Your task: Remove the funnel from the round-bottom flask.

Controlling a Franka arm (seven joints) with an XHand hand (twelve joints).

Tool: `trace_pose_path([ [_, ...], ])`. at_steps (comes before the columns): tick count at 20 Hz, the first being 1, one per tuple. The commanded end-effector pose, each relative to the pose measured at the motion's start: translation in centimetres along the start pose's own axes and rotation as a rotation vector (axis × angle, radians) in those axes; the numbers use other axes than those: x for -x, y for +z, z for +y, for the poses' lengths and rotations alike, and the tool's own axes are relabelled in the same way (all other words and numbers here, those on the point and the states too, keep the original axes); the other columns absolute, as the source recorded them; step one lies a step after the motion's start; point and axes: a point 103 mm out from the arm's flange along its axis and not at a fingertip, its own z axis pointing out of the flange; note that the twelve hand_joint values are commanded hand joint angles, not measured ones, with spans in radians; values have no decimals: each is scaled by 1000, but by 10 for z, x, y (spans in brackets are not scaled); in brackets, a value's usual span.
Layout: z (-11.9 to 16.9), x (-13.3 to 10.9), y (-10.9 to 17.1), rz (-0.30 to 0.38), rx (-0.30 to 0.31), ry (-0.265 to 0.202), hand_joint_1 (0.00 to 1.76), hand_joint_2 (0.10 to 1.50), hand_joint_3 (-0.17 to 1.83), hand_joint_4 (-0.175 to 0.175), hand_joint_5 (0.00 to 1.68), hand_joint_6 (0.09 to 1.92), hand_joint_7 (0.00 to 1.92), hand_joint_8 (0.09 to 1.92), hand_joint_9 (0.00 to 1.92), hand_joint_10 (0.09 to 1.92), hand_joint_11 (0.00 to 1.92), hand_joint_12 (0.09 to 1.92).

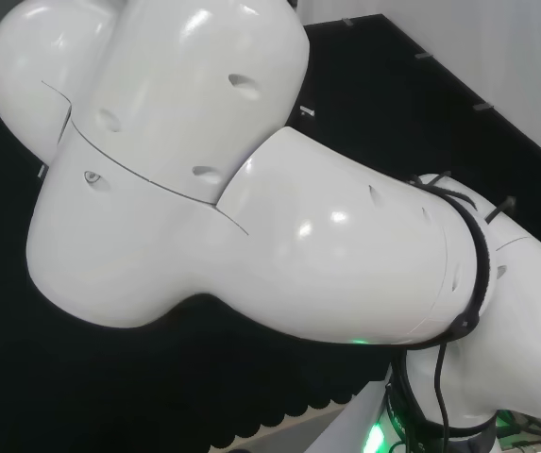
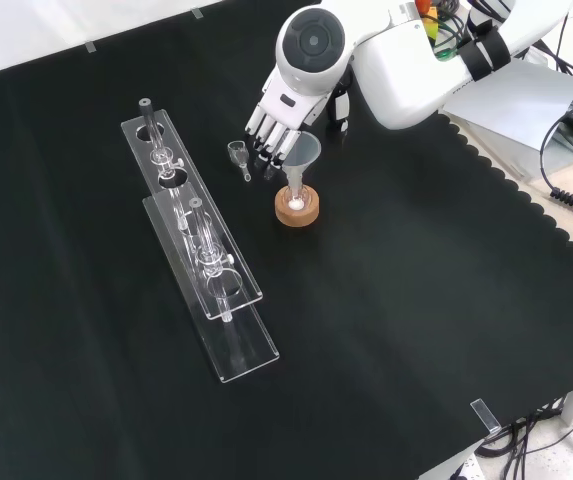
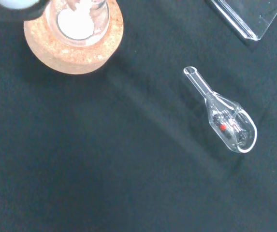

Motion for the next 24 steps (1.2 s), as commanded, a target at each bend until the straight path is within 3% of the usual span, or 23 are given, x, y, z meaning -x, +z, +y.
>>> trace_pose_path([
  [1,1,2,1,-35,22,10,727,687,388,33,290,87,228,625,594,580,396,1360],
  [9,1,1,-3,-64,63,21,764,695,439,34,484,87,375,613,744,528,433,1327],
  [16,-3,6,-13,-62,73,24,768,710,453,34,548,95,416,613,782,520,457,1318],
  [24,-16,19,-35,-93,-2,20,768,714,460,30,543,95,407,602,792,510,446,1302],
])
